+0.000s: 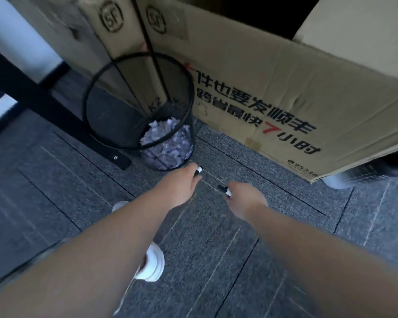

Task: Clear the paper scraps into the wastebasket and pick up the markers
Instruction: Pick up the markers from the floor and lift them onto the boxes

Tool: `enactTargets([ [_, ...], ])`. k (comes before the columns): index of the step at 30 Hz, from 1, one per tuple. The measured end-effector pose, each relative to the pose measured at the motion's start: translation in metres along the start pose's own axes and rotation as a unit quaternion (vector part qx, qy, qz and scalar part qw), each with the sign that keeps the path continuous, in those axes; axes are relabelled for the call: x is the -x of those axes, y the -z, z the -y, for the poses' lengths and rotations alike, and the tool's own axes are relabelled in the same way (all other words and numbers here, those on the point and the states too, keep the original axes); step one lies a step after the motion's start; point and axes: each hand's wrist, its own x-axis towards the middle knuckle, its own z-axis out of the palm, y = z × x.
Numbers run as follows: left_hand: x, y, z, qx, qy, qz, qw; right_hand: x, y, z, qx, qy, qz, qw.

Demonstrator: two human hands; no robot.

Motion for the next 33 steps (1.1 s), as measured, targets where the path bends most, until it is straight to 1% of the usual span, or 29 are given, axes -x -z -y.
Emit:
enactTargets([
  [4, 0.014, 0.053, -0.028, -0.022, -0.007, -0.025, 0.999, 0.016, 0.059, 0.020, -0.022, 0.036, -0.047, 0.998],
  [7, 0.026, 0.101, -0.056, -0.012, -0.004, -0.050, 0.999, 0.031, 0.110, 0.038, -0.047, 0.073, -0.094, 0.992],
  [10, 0.043, 0.148, -0.085, 0.007, -0.025, -0.099, 0.995, 0.050, 0.161, 0.059, -0.096, 0.089, -0.166, 0.977],
  [13, 0.062, 0.191, -0.104, 0.026, -0.047, -0.147, 0.988, 0.071, 0.206, 0.077, -0.134, 0.085, -0.212, 0.964],
  [21, 0.106, 0.299, -0.136, 0.010, -0.079, -0.229, 0.970, 0.122, 0.303, 0.129, -0.142, 0.120, -0.299, 0.936],
  [27, 0.148, 0.388, -0.145, 0.054, -0.107, -0.317, 0.941, 0.154, 0.370, 0.210, -0.198, 0.178, -0.342, 0.901],
  [29, 0.167, 0.418, -0.142, 0.051, -0.108, -0.355, 0.927, 0.165, 0.391, 0.242, -0.207, 0.209, -0.355, 0.887],
  [33, 0.214, 0.484, -0.123, 0.084, -0.103, -0.428, 0.894, 0.191, 0.430, 0.312, -0.225, 0.267, -0.375, 0.859],
])
